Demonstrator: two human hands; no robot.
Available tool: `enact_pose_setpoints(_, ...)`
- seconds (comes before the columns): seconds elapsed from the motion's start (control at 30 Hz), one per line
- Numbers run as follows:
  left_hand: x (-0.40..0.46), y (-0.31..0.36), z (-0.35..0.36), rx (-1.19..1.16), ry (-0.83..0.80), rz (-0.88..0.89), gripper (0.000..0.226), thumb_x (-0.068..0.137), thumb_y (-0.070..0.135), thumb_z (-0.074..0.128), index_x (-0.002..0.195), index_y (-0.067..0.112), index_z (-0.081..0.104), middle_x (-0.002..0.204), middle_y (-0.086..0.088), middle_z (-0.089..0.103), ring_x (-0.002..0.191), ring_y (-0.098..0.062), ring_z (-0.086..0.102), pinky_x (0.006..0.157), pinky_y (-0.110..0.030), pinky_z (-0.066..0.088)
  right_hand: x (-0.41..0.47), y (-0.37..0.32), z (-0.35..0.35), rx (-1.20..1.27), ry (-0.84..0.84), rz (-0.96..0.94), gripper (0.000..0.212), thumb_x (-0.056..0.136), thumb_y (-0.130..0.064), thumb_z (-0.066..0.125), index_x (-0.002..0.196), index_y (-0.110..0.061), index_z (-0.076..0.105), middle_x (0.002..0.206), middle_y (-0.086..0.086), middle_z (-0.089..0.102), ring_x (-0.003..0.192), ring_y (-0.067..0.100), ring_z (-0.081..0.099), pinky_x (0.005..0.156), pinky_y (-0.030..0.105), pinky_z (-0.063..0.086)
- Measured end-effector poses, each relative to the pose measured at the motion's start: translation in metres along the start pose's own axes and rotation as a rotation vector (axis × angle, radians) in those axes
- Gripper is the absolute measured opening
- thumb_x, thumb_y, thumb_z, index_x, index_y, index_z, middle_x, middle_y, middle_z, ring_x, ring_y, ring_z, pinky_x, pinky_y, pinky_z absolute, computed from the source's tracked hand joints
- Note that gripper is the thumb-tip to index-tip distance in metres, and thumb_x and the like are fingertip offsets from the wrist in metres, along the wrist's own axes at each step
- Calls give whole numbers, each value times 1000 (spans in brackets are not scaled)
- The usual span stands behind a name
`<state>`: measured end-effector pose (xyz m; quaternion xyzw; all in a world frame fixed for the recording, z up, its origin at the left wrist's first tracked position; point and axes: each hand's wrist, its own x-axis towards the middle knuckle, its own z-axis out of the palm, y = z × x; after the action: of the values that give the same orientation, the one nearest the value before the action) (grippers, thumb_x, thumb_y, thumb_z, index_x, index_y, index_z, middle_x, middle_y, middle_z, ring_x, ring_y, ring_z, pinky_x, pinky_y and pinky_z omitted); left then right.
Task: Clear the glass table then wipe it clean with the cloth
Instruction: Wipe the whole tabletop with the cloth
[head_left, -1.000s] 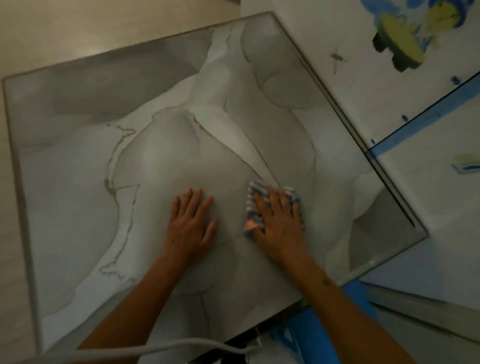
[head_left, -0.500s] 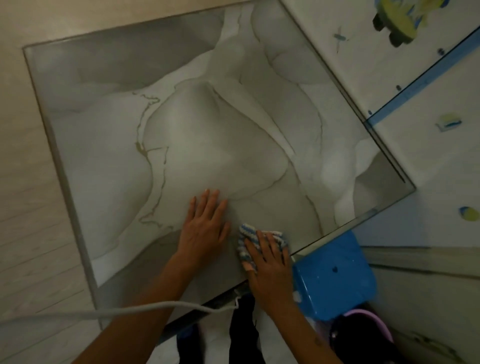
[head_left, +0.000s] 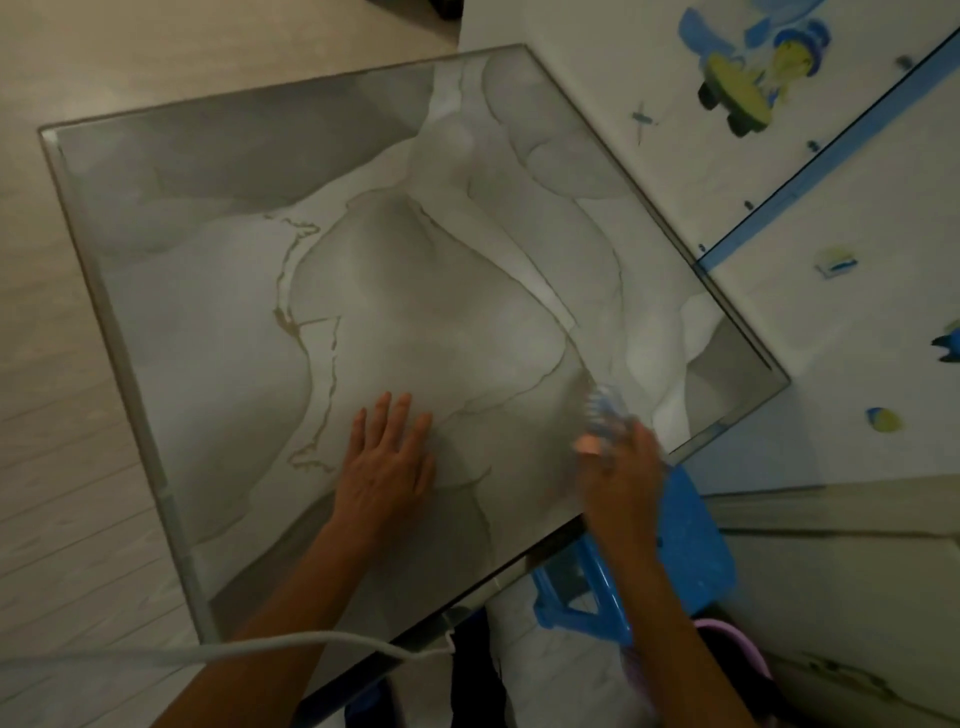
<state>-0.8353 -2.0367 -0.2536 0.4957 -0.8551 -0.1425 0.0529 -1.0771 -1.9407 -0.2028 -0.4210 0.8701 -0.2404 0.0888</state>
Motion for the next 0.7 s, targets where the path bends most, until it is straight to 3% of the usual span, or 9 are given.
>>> enact_pose_setpoints(0.07,14,9,5,1,-1,20,54,91,39,39,137,13,54,152,-19,40,145,-39,30,118,-55,20,1,-8,38,-258,-198,-267,53,96,-52,31,144,-31,38,150,10,39,137,33,35,114,54,27)
enact_pose_setpoints(0.13,31,17,12,-4,17,38,55,91,39,40,135,13,57,150,-20,43,142,-39,34,117,-55,22,1,-7,66,-335,-385,-351,66,93,-64,27,153,-38,16,163,6,7,149,30,2,119,54,2)
enact_pose_setpoints(0.2,46,22,16,1,28,64,55,91,40,39,136,13,57,149,-20,44,141,-40,37,116,-54,22,16,3,78,-330,-436,-380,65,93,-68,18,152,-45,2,162,-1,-8,149,23,-13,118,52,-2)
enact_pose_setpoints(0.4,118,51,32,82,-8,48,63,91,49,35,148,23,44,156,-13,36,147,-35,27,118,-57,15,146,50,68,-364,-242,-239,55,97,-59,24,150,-47,18,163,-1,8,150,24,0,118,51,-3)
enact_pose_setpoints(0.53,130,51,36,141,-8,30,67,92,54,31,154,27,31,161,-9,26,150,-32,17,119,-59,12,209,96,45,-392,-208,-85,59,93,-59,16,151,-47,14,163,-2,5,149,26,0,119,51,-3)
enact_pose_setpoints(0.7,134,57,37,140,14,23,68,90,53,33,152,25,35,160,-10,29,149,-34,21,118,-60,13,240,146,4,-401,-120,217,64,90,-62,17,150,-42,22,162,0,15,146,27,13,115,55,8)
